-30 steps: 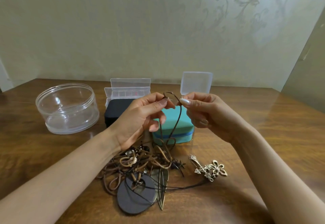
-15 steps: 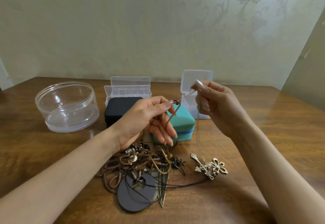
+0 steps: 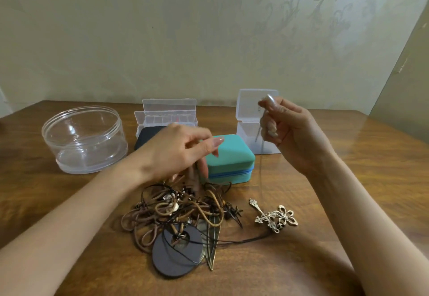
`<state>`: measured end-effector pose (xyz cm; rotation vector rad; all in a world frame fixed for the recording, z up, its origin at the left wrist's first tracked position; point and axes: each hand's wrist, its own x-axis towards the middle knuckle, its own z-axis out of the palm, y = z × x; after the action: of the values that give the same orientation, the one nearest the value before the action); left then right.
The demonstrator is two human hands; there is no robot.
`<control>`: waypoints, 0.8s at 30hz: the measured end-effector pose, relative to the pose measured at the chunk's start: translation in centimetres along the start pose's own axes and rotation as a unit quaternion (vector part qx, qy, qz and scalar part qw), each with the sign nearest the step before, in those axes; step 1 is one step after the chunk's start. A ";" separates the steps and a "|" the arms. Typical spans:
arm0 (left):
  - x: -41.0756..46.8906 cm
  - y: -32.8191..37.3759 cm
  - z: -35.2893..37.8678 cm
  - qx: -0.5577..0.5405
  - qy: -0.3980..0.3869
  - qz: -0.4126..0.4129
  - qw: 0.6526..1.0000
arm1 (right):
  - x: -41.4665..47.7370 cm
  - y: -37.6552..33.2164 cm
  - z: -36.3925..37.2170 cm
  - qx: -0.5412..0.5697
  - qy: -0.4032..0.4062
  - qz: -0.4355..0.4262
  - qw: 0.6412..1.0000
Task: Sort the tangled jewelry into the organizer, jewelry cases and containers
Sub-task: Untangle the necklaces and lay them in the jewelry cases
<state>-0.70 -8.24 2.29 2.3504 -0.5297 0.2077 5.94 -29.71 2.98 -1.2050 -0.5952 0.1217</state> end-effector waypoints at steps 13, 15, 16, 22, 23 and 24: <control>1.9 1.7 3.5 -0.257 0.097 -0.059 0.960 | -0.8 0.3 1.7 -0.237 -0.076 0.019 0.968; 1.9 1.5 3.3 -0.261 0.104 -0.053 0.958 | -0.8 0.1 1.6 -0.239 -0.079 0.018 0.968; 1.8 1.4 3.1 -0.267 0.112 -0.049 0.956 | -0.9 0.0 1.6 -0.234 -0.081 0.019 0.969; 1.6 1.1 2.0 -0.300 0.169 -0.020 0.939 | -0.8 -0.3 0.8 -0.231 -0.097 0.051 0.967; 1.5 1.1 2.0 -0.302 0.175 -0.014 0.937 | -0.7 -0.2 0.8 -0.236 -0.103 0.058 0.964; 1.5 1.1 2.0 -0.305 0.181 -0.010 0.935 | -0.7 -0.1 0.7 -0.242 -0.108 0.062 0.962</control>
<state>0.16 -10.81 1.93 1.6607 -0.3255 0.3954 4.99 -29.38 2.94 -1.7200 -0.7661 0.2240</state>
